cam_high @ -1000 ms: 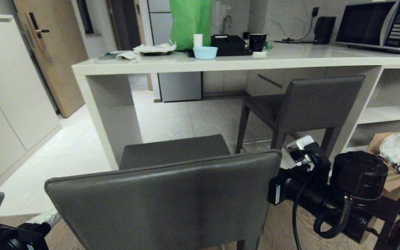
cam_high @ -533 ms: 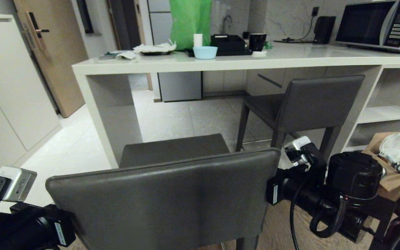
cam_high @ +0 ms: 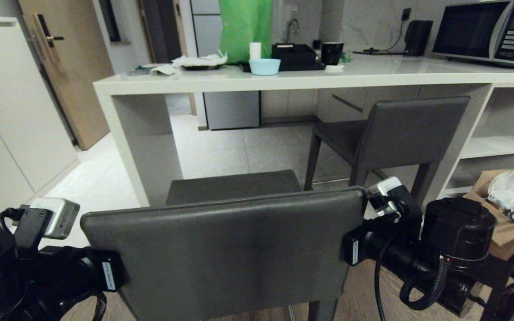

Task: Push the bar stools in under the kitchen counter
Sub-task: Push the gray chair back under the dining table

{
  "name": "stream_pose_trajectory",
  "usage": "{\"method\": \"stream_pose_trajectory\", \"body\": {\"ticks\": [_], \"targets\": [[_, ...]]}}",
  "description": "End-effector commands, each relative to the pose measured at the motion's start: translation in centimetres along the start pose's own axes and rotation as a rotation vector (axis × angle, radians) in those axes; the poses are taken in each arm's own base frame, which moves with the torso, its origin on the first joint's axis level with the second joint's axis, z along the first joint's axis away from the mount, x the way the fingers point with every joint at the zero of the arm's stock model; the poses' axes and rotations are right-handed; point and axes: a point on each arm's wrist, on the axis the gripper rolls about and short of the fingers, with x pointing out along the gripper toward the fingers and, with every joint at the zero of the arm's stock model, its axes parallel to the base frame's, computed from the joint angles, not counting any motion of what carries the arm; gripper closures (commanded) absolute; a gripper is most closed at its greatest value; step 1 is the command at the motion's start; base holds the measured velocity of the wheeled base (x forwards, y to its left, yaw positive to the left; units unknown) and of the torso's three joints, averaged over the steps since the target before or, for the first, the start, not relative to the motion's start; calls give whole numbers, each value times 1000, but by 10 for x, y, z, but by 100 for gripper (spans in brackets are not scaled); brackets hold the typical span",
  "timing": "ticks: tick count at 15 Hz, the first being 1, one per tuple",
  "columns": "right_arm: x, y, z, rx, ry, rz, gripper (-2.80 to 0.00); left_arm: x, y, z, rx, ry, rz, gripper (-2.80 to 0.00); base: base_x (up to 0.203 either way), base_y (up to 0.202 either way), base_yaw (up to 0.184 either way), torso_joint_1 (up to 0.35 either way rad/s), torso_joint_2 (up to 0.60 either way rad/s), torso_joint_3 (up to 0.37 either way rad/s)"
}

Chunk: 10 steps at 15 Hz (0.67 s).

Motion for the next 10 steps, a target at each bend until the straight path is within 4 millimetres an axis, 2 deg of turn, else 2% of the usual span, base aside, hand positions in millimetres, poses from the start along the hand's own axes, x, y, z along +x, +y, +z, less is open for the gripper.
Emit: {"method": "stream_pose_trajectory", "body": {"ticks": [1, 3, 7, 10], "targets": [[-4, 4, 0, -41, -6, 29, 0, 18, -7, -4, 9, 27, -2, 0, 0, 0, 0, 0, 0, 0], [-2, 3, 0, -41, -5, 24, 0, 31, -12, -5, -1, -15, 16, 0, 0, 0, 0, 0, 0, 0], [3, -10, -1, -27, -1, -22, 0, 25, -14, -6, -9, -58, 27, 0, 0, 0, 0, 0, 0, 0], [14, -13, 2, -25, -16, -36, 0, 22, -11, -10, -4, -49, 43, 0, 0, 0, 0, 0, 0, 0]]}}
